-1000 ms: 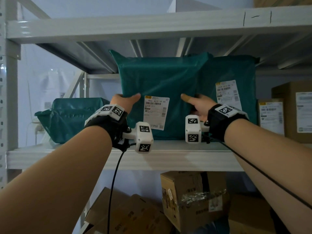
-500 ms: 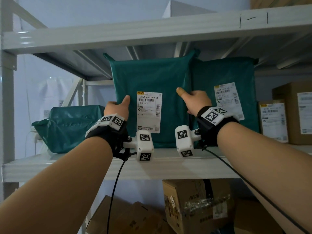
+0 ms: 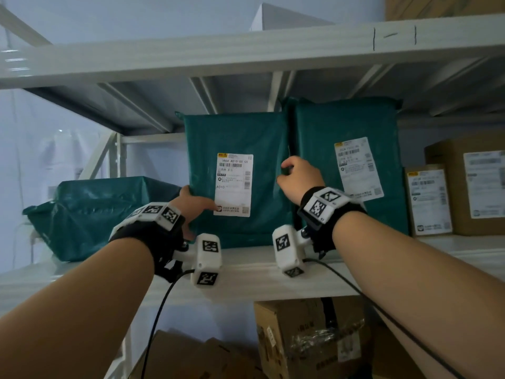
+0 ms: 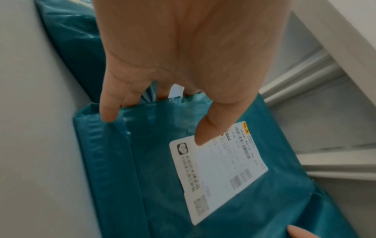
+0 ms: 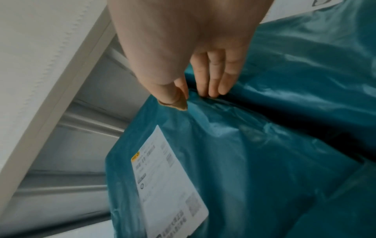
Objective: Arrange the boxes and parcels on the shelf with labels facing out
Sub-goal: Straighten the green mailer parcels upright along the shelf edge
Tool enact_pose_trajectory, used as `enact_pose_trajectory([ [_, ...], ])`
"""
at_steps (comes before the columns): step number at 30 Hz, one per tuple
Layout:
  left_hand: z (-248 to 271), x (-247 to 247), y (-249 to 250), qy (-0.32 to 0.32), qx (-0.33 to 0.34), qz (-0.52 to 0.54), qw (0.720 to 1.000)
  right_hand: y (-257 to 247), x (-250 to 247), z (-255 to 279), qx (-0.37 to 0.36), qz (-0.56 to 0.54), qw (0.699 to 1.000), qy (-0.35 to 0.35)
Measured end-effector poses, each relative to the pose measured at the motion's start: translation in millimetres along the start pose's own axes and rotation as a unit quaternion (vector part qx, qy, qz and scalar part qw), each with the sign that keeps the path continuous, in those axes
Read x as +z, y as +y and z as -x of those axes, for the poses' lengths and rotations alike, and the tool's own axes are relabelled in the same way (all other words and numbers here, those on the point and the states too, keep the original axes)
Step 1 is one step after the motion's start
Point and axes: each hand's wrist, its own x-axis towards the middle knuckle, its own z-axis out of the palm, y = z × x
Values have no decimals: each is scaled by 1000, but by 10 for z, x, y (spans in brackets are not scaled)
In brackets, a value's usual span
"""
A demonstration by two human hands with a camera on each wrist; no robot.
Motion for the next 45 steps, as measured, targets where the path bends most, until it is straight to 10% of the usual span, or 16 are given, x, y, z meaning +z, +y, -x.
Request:
enact_pose_trajectory([
  [9, 33, 43, -23, -34, -20, 12, 999, -24, 181, 73, 44, -2, 995, -87],
  [16, 13, -42, -26, -37, -24, -83, 996, 6, 385, 208, 158, -39, 923, -349],
  [45, 299, -265, -194, 28, -98, -202, 974, -382, 355, 499, 26, 109, 922, -370],
])
